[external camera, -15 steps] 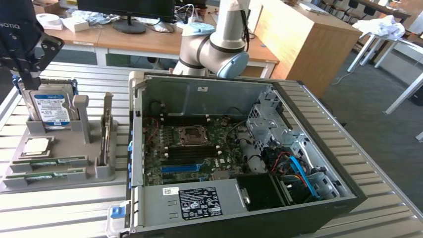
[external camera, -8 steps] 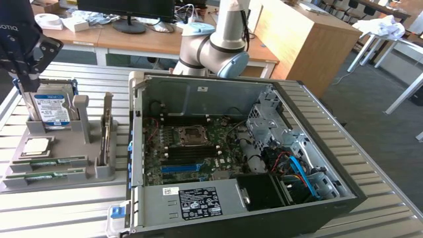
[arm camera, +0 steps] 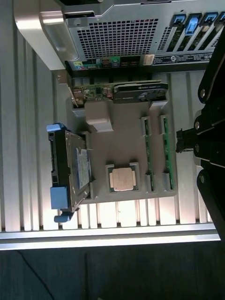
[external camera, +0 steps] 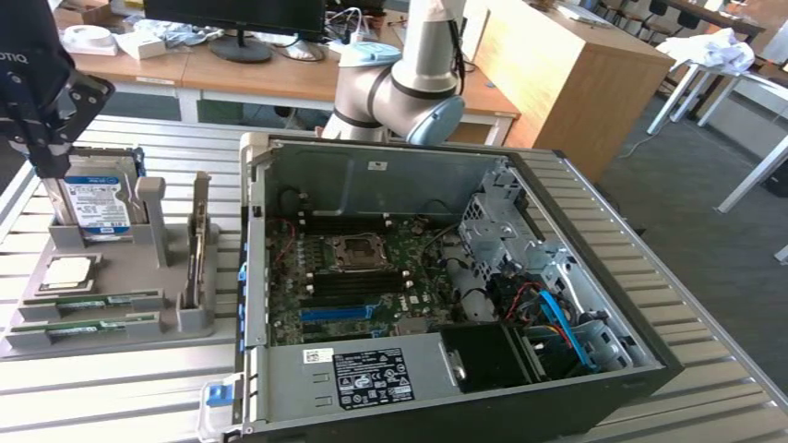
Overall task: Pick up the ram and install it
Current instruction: 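Reach for the ram, then pick up the ram and move it above insertion slot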
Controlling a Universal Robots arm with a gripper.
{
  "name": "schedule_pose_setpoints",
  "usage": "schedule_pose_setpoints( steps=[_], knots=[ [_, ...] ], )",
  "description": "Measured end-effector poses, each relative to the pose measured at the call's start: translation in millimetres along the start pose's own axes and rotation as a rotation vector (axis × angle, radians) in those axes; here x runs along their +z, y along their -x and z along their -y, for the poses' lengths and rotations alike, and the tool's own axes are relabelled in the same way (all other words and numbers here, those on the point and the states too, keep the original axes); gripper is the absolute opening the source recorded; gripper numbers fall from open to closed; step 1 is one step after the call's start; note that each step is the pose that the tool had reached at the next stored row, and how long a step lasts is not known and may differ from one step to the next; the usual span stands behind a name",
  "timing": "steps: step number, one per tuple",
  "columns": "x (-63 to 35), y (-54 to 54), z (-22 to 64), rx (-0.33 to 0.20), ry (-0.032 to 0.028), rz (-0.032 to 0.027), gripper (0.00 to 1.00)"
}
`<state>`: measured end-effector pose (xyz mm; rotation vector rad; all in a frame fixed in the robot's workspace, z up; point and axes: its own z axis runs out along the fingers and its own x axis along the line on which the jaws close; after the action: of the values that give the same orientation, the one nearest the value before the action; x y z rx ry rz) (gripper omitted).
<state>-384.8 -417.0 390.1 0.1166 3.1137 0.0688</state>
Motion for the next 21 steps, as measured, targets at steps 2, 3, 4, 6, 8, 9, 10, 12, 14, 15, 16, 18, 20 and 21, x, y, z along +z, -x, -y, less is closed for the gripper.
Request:
schedule_pose_setpoints(
  steps=[2, 3, 4, 6, 8, 9, 10, 12, 14, 15, 16, 18, 20, 21],
  knots=[
    [-0.1, 0.2, 3.0, 0.0, 0.0, 0.0, 0.1],
    [-0.2, 0.4, 4.6, 0.0, 0.0, -0.0001, 0.1],
    [-0.3, 0.5, 6.2, 0.0, 0.0, 0.0, 0.1],
    [-0.4, 0.7, 9.3, 0.0, -0.0001, -0.0001, 0.1],
    [-0.4, 0.8, 10.1, 0.0, 0.0, 0.0, 0.1],
    [-0.5, 0.8, 10.1, 0.0, 0.0, 0.0, 0.1],
    [-0.4, 0.8, 10.1, 0.0, 0.0, 0.0, 0.1],
    [-0.5, 0.8, 10.1, 0.0, 0.0, 0.0, 0.1],
    [-0.5, 0.8, 10.1, 0.0, 0.0, 0.0, 0.1],
    [-0.4, 0.8, 10.1, 0.0, 0.0, 0.0, 0.1],
    [-0.5, 0.8, 10.1, 0.0, 0.0, 0.0, 0.1],
    [-0.5, 0.8, 10.1, 0.0, 0.0, 0.0, 0.1],
    [-0.4, 0.8, 10.1, 0.0, 0.0, 0.0, 0.1],
    [-0.4, 0.8, 10.1, 0.0, 0.0, 0.0, 0.1]
  ],
)
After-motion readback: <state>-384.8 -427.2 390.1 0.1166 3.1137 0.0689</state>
